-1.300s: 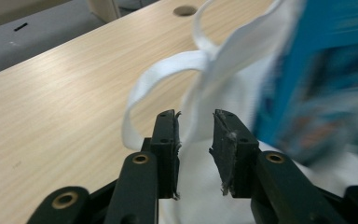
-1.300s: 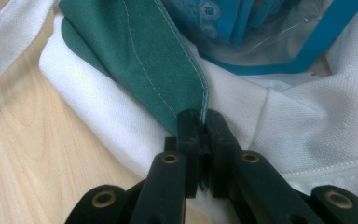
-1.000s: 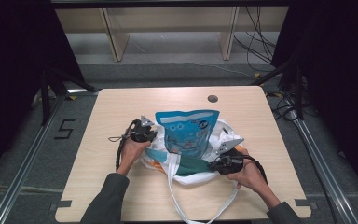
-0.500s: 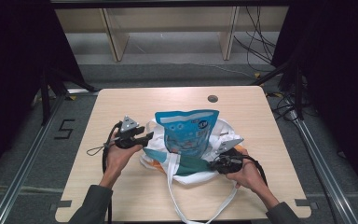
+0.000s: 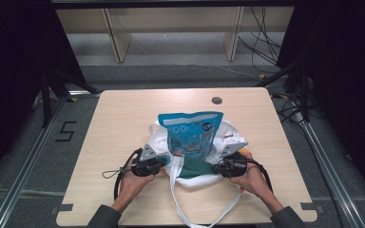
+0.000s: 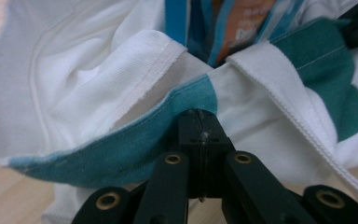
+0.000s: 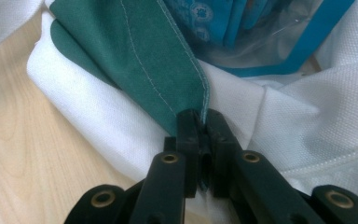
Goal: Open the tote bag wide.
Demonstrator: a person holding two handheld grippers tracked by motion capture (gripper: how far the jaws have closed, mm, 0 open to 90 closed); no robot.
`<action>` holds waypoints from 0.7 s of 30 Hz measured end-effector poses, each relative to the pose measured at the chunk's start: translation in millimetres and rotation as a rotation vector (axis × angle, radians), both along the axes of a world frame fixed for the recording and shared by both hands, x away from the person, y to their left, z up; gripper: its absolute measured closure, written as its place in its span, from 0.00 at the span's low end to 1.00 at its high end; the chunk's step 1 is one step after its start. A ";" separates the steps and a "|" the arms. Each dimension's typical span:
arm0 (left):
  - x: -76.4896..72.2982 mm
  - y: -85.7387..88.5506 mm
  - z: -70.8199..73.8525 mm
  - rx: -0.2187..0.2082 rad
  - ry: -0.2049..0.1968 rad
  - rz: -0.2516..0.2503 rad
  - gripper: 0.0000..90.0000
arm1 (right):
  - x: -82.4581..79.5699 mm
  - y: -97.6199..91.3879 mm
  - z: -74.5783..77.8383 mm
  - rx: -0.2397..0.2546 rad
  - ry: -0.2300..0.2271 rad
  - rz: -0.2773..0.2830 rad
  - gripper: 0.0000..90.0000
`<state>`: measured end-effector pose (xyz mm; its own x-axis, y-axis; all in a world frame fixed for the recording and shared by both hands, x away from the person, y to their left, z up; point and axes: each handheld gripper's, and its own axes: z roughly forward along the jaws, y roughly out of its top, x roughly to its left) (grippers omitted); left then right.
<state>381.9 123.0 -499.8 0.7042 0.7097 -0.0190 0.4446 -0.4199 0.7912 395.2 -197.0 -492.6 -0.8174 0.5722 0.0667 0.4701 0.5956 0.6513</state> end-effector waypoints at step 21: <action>53.4 -3.3 -7.8 0.033 -0.037 0.094 0.99 | 44.8 12.9 -1.6 0.013 -0.017 -0.074 0.96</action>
<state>435.4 119.7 -507.6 0.6345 0.7723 0.0304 0.4535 -0.4038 0.7945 440.0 -184.1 -494.2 -0.7738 0.6304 0.0615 0.5017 0.5507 0.6671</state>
